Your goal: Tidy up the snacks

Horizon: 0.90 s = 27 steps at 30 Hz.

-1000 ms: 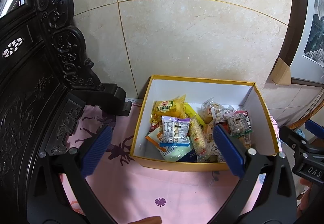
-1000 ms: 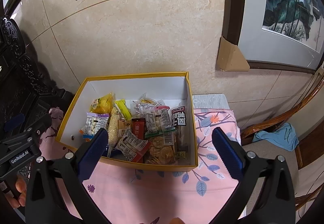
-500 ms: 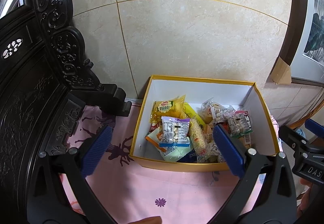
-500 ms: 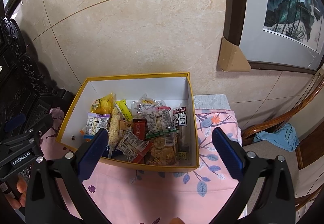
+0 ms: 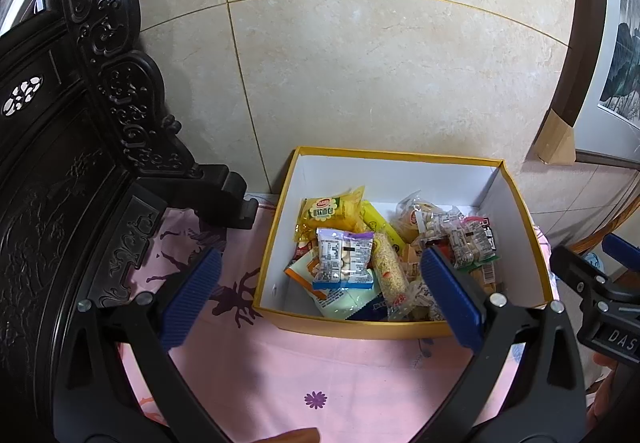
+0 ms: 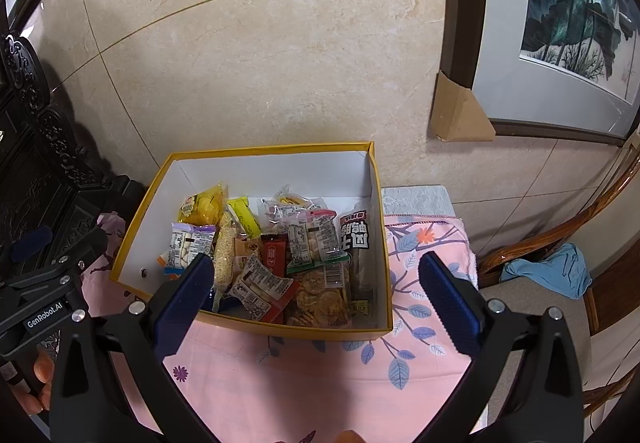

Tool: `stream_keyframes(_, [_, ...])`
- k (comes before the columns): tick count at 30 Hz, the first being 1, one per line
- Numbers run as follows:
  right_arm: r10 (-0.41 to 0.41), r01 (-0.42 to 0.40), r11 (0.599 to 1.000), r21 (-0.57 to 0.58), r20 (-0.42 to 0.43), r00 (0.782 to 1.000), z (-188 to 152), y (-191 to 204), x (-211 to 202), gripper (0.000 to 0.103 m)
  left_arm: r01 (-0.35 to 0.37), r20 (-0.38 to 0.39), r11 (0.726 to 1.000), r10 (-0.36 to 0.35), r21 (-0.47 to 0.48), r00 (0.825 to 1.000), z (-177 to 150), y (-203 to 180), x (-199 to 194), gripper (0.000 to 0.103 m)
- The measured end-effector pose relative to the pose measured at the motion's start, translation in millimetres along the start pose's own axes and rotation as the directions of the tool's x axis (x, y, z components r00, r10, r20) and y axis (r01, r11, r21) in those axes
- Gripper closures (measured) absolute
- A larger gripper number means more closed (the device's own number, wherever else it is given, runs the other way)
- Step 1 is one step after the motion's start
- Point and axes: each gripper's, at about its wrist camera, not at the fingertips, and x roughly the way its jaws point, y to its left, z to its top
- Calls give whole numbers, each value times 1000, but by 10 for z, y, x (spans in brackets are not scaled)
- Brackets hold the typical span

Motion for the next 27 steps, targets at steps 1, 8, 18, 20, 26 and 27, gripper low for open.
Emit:
stream_keyframes(1, [0,0,1000,-1,1,1000,-1,1,0,1,0,-1,1000,0,0,1000,-1,-1,3,2])
stream_keyframes(8, [1,-1,1000,-1,1,1000,0,-7,4,1,1,-4,1000,-1,5,1000,-3,-13,13,2])
stream_keyframes(18, [-1,1,1000,-1,6,1000,9,-34,6,1,42,-2,999,-42,0,999,-4,-24,15,2])
stream_keyframes(20, [-1,1,1000,0,7,1000,1,-36,0,1,42,3,999,-42,-5,999,-11,-21,8,2])
stream_keyframes(26, [-3,3,1000,-1,6,1000,-2,-40,1,1,8,25,1000,-8,13,1000,-29,-50,-19,2])
stream_keyframes(27, [-3,3,1000,-2,7,1000,-2,-41,1,1,3,30,1000,-3,12,1000,-30,-49,-27,2])
